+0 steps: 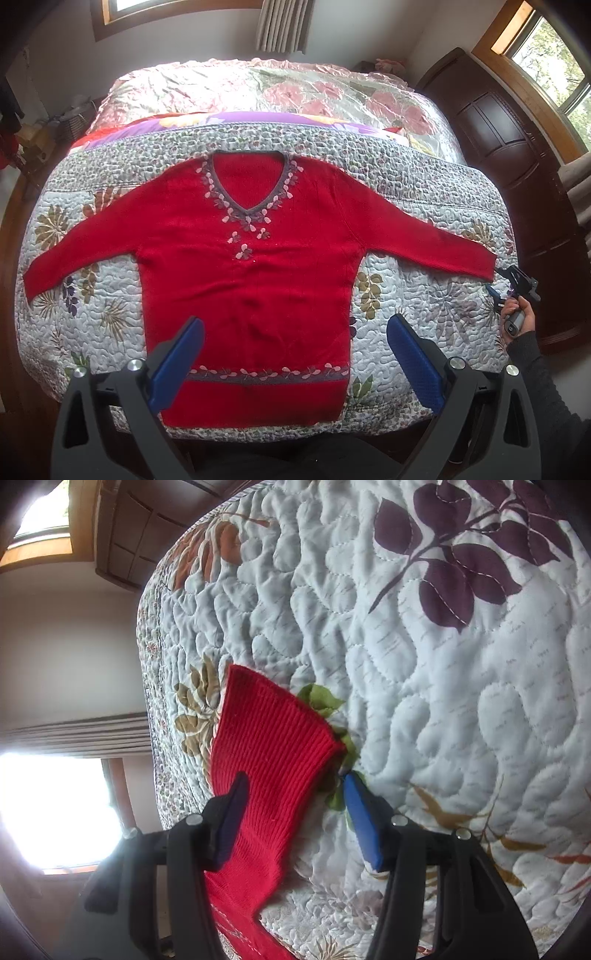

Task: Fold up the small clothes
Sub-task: 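Move the right tool to the sleeve cuff nearest it and grasp it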

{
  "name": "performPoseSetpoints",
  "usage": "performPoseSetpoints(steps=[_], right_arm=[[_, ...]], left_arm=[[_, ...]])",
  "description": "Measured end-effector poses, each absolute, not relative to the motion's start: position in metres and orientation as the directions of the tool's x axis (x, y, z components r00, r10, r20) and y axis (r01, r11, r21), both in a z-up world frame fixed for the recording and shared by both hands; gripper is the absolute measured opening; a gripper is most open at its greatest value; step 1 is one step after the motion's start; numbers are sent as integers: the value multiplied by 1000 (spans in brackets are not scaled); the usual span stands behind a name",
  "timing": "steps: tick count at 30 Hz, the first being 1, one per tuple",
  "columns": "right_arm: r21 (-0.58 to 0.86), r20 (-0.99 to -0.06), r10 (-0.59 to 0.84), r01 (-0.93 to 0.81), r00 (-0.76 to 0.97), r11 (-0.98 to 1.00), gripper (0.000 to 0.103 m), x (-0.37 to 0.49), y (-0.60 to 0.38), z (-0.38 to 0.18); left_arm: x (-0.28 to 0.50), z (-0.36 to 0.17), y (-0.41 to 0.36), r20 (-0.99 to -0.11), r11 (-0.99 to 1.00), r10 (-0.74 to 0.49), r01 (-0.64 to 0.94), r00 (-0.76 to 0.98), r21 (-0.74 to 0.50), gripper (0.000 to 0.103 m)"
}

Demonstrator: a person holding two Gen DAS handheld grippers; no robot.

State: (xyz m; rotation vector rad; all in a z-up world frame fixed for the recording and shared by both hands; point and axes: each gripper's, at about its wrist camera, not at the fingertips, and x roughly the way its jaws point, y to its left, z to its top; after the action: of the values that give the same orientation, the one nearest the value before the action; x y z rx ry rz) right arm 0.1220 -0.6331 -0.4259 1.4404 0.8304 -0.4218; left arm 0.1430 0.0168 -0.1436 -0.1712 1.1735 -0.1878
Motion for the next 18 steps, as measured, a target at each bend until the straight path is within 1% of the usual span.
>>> performPoseSetpoints(steps=[4, 5, 8, 9, 10, 11, 14, 18], right_arm=[[699, -713, 221, 700, 665, 149, 55, 132, -638, -427], [702, -711, 220, 696, 668, 153, 51, 133, -638, -426], [696, -717, 218, 697, 663, 171, 42, 139, -639, -423], [695, -718, 218, 698, 661, 173, 37, 141, -641, -425], [697, -716, 220, 695, 662, 178, 19, 142, -641, -426], [700, -713, 231, 691, 662, 178, 7, 143, -642, -427], [704, -710, 232, 683, 665, 196, 6, 141, -644, -422], [710, -704, 218, 658, 676, 251, 6, 145, -639, -398]], left_arm=[[140, -146, 5, -900, 973, -229, 53, 371, -225, 99], [139, -147, 3, -901, 973, -227, 51, 370, -225, 99], [137, -148, -3, -900, 973, -228, 43, 370, -229, 99], [136, -148, -3, -900, 972, -230, 41, 371, -231, 99], [135, -148, -3, -900, 972, -229, 39, 371, -231, 99], [133, -148, -3, -900, 973, -226, 38, 372, -229, 99], [131, -148, 1, -898, 972, -228, 34, 377, -232, 99], [130, -146, 11, -890, 968, -238, 23, 389, -249, 99]])
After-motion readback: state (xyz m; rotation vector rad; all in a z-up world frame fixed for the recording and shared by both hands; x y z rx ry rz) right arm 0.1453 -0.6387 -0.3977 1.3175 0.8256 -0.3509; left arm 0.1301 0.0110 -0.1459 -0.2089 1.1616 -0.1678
